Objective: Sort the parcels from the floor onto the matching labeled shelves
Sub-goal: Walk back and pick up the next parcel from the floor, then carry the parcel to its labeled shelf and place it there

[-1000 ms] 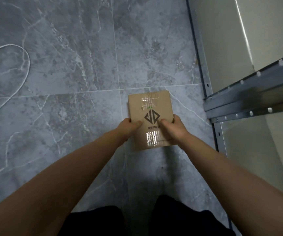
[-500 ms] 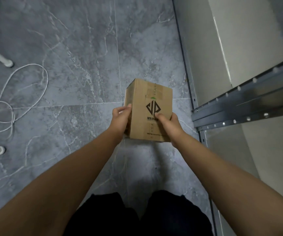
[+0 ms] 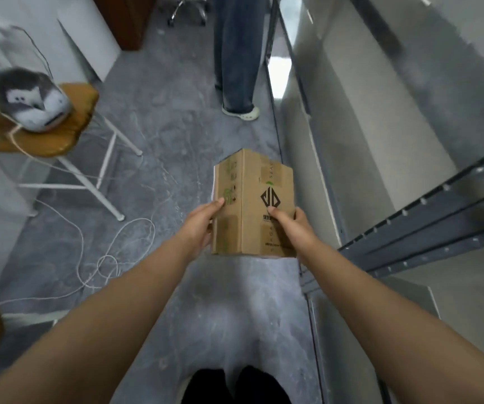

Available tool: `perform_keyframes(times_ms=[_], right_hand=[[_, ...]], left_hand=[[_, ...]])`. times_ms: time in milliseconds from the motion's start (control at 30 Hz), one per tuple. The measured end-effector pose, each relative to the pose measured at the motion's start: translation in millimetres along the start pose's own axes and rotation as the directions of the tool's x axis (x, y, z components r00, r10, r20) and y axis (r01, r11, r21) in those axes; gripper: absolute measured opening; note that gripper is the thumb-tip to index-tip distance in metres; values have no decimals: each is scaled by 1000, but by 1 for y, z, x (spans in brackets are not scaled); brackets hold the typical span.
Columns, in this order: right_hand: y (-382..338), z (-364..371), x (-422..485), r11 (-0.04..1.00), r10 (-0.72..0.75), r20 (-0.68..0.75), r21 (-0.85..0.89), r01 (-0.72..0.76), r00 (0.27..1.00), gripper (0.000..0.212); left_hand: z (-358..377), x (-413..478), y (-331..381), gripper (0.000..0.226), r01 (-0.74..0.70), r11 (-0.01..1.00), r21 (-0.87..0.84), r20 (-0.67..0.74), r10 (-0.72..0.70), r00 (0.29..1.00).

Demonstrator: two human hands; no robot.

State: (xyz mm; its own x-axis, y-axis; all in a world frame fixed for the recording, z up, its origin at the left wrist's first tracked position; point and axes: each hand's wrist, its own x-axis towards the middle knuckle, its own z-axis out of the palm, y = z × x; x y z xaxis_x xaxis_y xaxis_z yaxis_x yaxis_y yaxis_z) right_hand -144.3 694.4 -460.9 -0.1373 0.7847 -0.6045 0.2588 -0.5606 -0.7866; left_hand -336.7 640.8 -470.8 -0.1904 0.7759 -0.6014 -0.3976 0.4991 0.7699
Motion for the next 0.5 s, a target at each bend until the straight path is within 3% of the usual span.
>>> perform_keyframes(times_ms=[167, 233, 300, 367, 500], right_hand=[[-119, -7, -81, 987, -121, 61, 110, 113, 991, 86], [-163, -7, -111, 978, -168, 104, 142, 152, 980, 87], [-203, -5, -133, 969, -211, 113, 156, 193, 971, 87], [-239, -3, -152, 956, -267, 132, 159, 245, 955, 81], [-292, 2, -189, 945, -306, 150, 166, 281, 940, 56]], left_hand=[[12, -81, 121, 32, -92, 995, -37, -17, 92, 996], [16, -110, 165, 21, -152, 987, 55, -16, 153, 988], [21, -136, 204, 29, -224, 970, 98, 8, 224, 975], [31, -162, 240, 37, -276, 959, 60, 40, 274, 961], [46, -198, 282, 28, -352, 934, 60, 138, 341, 930]])
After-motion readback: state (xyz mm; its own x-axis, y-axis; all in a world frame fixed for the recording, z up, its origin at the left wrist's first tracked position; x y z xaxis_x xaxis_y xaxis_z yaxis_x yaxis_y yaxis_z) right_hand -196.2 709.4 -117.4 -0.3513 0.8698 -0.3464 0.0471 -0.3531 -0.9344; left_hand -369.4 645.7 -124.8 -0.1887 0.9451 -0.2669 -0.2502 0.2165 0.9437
